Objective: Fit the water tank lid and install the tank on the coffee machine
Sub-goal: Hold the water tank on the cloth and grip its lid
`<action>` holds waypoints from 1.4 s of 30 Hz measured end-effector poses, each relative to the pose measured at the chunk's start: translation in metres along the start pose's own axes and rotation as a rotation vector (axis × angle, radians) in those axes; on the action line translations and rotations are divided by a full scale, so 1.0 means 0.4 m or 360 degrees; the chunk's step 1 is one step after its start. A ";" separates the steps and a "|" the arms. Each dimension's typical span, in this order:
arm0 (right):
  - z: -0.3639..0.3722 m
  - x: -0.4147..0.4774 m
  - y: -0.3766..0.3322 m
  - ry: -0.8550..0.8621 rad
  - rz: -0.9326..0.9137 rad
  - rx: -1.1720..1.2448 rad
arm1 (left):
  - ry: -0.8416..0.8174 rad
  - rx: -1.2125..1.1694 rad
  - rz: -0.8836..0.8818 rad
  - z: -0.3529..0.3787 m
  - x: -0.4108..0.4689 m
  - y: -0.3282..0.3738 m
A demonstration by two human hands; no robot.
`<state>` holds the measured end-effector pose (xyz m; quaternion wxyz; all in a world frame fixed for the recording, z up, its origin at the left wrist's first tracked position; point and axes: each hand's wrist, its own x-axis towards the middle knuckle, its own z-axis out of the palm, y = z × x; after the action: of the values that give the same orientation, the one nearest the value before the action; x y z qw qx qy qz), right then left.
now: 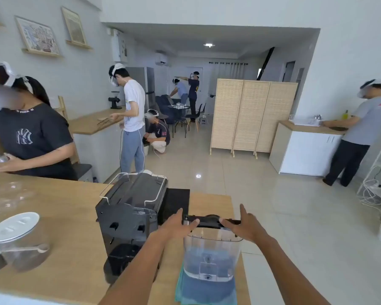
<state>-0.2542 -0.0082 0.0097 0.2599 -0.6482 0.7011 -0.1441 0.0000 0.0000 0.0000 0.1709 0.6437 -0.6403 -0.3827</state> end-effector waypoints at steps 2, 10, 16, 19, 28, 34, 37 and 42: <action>0.013 0.024 0.019 -0.0027 0.0062 0.0175 | -0.0028 -0.0059 -0.0019 0.004 0.008 0.001; 0.014 -0.005 0.014 -0.0063 0.0053 0.0421 | -0.0068 -0.0219 -0.0078 0.014 0.032 -0.009; 0.009 0.005 0.015 -0.0056 0.0110 0.0420 | 0.0006 -0.0357 -0.0048 0.022 0.039 -0.018; 0.013 0.006 0.018 -0.0029 0.0018 0.0502 | 0.0046 -0.0407 0.0053 0.029 0.025 -0.019; 0.045 -0.012 0.028 0.0226 -0.0246 0.0782 | 0.0319 -0.0549 0.0287 0.047 -0.004 -0.038; 0.043 -0.030 0.028 0.0267 -0.0347 0.0889 | 0.0656 -0.0403 0.0347 0.043 -0.011 -0.036; 0.046 -0.043 0.022 0.0286 -0.0296 0.0958 | 0.0738 -0.0425 0.0384 0.045 -0.010 -0.030; 0.047 -0.048 0.017 0.0267 -0.0216 0.0959 | 0.0679 -0.0524 0.0395 0.058 -0.004 -0.021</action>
<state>-0.2491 0.0142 -0.0061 0.3713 -0.5732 0.6010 -0.4151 -0.0105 0.0090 -0.0205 0.4492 0.5902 -0.5930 -0.3136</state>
